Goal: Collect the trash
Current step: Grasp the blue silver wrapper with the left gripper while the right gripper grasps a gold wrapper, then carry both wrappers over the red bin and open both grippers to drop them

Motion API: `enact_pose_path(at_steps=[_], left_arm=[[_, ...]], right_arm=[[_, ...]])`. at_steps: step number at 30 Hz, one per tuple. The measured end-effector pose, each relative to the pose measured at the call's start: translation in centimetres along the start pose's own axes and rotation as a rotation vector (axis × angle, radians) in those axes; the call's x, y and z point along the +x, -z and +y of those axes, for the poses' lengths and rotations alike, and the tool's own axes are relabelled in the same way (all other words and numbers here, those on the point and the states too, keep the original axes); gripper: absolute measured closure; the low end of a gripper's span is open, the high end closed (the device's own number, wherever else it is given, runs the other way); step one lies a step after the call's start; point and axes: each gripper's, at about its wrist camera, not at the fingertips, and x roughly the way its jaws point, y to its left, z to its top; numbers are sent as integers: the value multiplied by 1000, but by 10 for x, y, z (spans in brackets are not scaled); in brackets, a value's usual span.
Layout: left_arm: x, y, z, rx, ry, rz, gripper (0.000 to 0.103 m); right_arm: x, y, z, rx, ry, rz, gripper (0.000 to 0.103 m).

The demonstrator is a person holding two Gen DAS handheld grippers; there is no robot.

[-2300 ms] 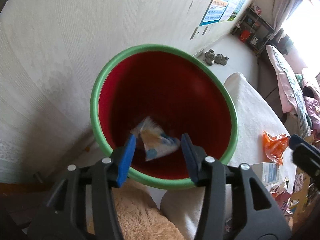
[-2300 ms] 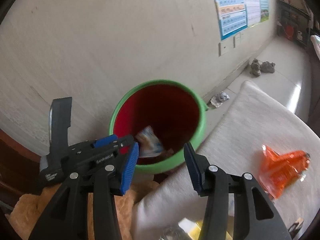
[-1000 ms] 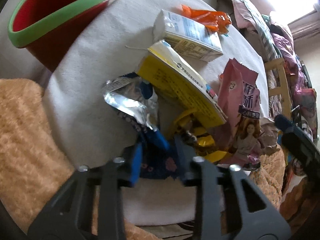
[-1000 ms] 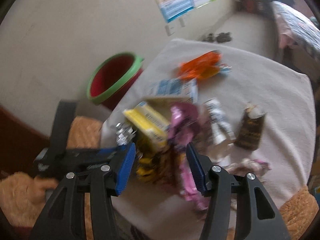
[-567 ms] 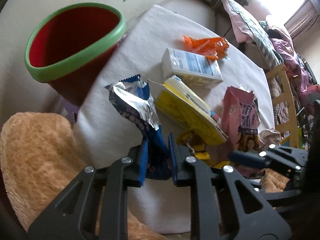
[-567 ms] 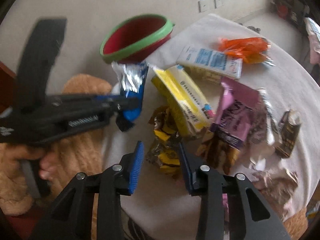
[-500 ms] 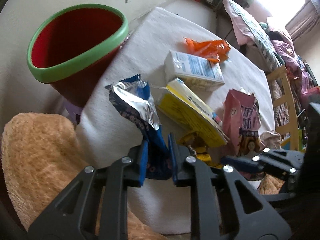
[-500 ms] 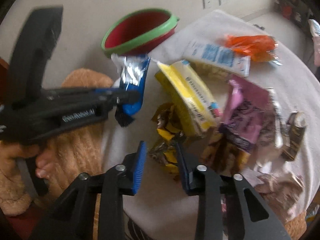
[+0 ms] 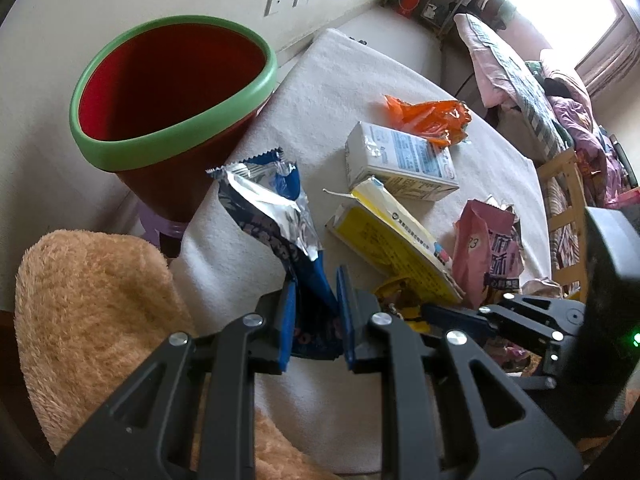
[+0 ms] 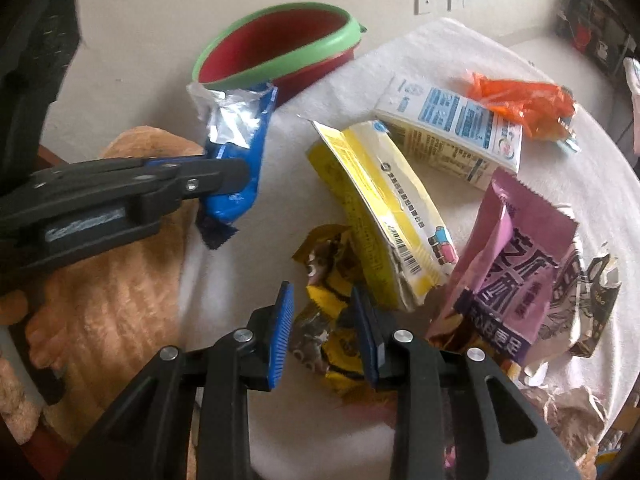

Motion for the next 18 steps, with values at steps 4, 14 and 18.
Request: enact_pose_path(at_steps=[4,14,18], left_arm=[[0,0,1,-4,-3,0,84],[-1,-1,4,-14,-7,-8,84],[-2,-1,5,-17,-11,-16,84]], right_arm=[[4,-4,-3,16,-28,2,83],[-18,-11,-20,118,-103,-74,92],[-42,-15,-24,145,-111,-140,94]])
